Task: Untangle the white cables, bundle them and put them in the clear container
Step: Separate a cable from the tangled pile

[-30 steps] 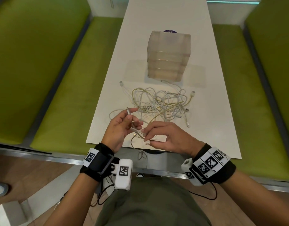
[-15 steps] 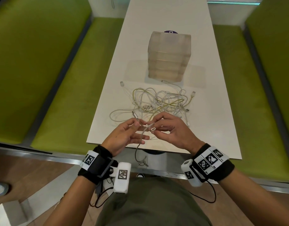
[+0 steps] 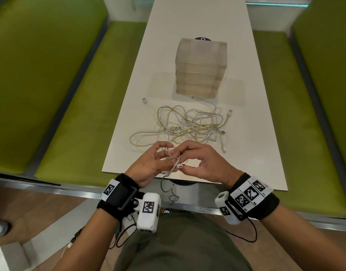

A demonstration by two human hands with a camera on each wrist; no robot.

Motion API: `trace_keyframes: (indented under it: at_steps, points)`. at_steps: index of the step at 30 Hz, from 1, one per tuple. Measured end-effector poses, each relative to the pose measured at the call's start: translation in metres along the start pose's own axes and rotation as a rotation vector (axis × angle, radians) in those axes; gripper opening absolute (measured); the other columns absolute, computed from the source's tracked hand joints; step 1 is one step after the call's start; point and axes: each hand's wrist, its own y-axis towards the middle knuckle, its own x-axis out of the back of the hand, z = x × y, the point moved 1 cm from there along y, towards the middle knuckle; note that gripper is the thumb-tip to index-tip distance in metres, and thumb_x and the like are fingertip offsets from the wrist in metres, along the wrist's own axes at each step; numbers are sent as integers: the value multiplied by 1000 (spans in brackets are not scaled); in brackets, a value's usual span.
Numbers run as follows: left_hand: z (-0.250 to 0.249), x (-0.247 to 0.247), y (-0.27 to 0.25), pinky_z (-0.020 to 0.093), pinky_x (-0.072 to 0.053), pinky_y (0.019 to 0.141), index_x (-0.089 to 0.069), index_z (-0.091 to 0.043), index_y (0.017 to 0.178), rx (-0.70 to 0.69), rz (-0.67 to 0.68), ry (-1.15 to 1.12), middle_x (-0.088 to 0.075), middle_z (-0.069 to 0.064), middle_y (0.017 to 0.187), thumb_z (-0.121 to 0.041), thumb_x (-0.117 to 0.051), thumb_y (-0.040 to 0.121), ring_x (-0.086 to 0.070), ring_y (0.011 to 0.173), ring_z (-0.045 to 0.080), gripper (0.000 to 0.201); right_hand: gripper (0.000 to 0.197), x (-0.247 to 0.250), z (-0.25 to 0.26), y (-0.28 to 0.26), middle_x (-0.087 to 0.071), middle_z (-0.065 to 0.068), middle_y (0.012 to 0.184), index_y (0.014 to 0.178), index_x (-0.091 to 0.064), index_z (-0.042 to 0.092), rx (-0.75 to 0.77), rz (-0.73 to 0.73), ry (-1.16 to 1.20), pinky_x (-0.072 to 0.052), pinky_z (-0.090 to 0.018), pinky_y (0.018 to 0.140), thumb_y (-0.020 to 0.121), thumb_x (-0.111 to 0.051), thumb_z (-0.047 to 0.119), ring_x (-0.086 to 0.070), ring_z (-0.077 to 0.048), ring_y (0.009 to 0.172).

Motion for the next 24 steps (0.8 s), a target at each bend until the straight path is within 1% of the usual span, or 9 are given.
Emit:
trace_keyframes:
  at_steps: [4,8,10,13,15,17,19,21,24]
  points:
    - [-3,3,-1,21,-50,55,-39,-15,119,3,-54,2,-56,11,93,14,-60,82,-62,61,12,51,9,1,1,0,-65,-3,100,87,-74,4,7,36,-3,-50,-39,87,78,-73,3,-64,-19,99]
    - [-4,15,0,25,-49,66,-48,-13,108,-37,-96,90,-59,10,85,10,-73,70,-59,69,15,52,7,9,4,1,-66,-7,97,84,-74,2,20,-13,-17,-51,-33,83,78,-74,3,-63,-17,92]
    - [-6,23,1,20,-50,70,-58,-10,104,-77,-147,253,-60,10,85,9,-72,75,-60,71,13,37,5,16,2,1,-66,-7,95,84,-74,2,-12,-9,-14,-52,-31,82,79,-74,4,-64,-12,91]
    - [-9,29,4,23,-48,80,-72,-17,93,-179,-250,585,-61,8,94,-11,-72,82,-57,80,19,13,5,19,0,0,-66,-5,95,85,-74,2,-42,41,-3,-53,-29,85,79,-74,3,-64,-5,94]
    - [-11,29,6,13,-39,71,-73,-20,89,-213,-349,777,-51,2,88,-24,-71,83,-49,75,12,7,6,17,0,0,-66,-5,95,86,-74,3,-61,63,7,-52,-26,86,80,-73,3,-64,-6,95]
    - [-13,26,7,12,-34,56,-70,-16,87,-215,-439,855,-49,2,75,-28,-66,87,-44,62,6,13,7,16,1,0,-67,-3,96,87,-75,4,-82,83,9,-51,-23,87,80,-73,5,-65,-7,96]
    - [-12,24,6,14,-34,47,-65,-12,84,-209,-487,854,-58,6,62,-29,-60,92,-47,48,5,19,6,15,1,1,-68,-3,97,85,-75,5,-98,95,15,-51,-23,88,80,-74,6,-65,-6,99]
    - [-9,21,3,17,-40,45,-63,-11,83,-170,-480,787,-65,11,62,-27,-56,94,-51,42,4,21,5,16,2,1,-68,-4,97,84,-75,4,-105,104,21,-50,-21,88,80,-74,7,-65,-5,101]
    - [-10,18,1,26,-53,53,-63,-6,94,-89,-404,424,-71,14,80,-15,-54,96,-65,60,17,12,4,18,3,0,-68,-3,96,81,-74,6,-115,148,22,-50,-23,88,80,-74,9,-65,-6,103]
